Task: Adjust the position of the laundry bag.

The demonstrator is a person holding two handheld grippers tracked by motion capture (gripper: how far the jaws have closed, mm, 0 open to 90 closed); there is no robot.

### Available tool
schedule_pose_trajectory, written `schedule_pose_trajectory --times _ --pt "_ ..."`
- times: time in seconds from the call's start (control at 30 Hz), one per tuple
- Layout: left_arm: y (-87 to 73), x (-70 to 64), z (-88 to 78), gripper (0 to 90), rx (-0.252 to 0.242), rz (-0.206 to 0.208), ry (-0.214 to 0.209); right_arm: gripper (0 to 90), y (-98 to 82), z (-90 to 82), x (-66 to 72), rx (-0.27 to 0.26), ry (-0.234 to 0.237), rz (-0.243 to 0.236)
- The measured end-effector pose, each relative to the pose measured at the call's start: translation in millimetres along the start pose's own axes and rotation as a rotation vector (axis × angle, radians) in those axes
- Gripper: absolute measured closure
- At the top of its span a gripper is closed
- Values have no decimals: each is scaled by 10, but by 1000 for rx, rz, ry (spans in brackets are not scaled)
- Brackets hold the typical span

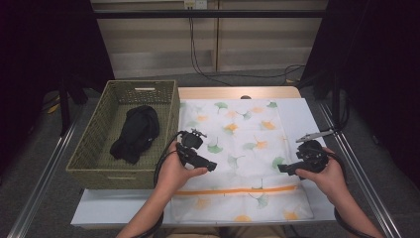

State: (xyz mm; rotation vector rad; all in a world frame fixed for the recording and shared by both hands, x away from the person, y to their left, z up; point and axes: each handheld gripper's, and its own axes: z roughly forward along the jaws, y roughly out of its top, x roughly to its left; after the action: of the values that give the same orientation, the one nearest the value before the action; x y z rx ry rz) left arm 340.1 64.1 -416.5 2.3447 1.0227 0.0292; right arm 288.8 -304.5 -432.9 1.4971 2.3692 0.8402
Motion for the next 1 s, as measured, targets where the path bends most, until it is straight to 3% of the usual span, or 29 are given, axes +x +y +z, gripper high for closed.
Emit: schedule_pose_trajectory --times 0.03,0.07,0.13,0.37,0.4,0.57,0.7,0.8,0.83,0.87,1.0 --pt "-1 -13 11 55 -21 -35 -5 68 3 2 -8 0 7 1" --pt "-1 -8 13 56 -27 -39 -7 68 5 5 -14 -2 7 3" --pt "0 15 6 56 -10 -14 0 68 7 7 -26 -1 7 8" --pt "-12 3 17 56 -14 -39 8 85 -16 -2 -60 -13 11 37" --pt "-13 15 4 56 -8 -25 8 86 -17 -4 -69 -12 13 40" --pt "-5 0 0 56 -27 -44 4 87 -31 5 -110 -11 9 62" --pt "1 7 16 56 -11 -28 1 94 -6 3 -162 -16 -2 84" --pt "-8 4 56 55 -7 -24 0 104 34 37 -200 -20 -1 97" --pt "-11 -14 72 56 -20 -50 -1 106 46 56 -210 -18 -7 96" --pt "-10 4 65 55 1 -24 -7 114 55 79 -221 -21 -9 97" --pt "-5 10 58 55 -9 -28 -1 114 103 173 -267 -10 -3 104"
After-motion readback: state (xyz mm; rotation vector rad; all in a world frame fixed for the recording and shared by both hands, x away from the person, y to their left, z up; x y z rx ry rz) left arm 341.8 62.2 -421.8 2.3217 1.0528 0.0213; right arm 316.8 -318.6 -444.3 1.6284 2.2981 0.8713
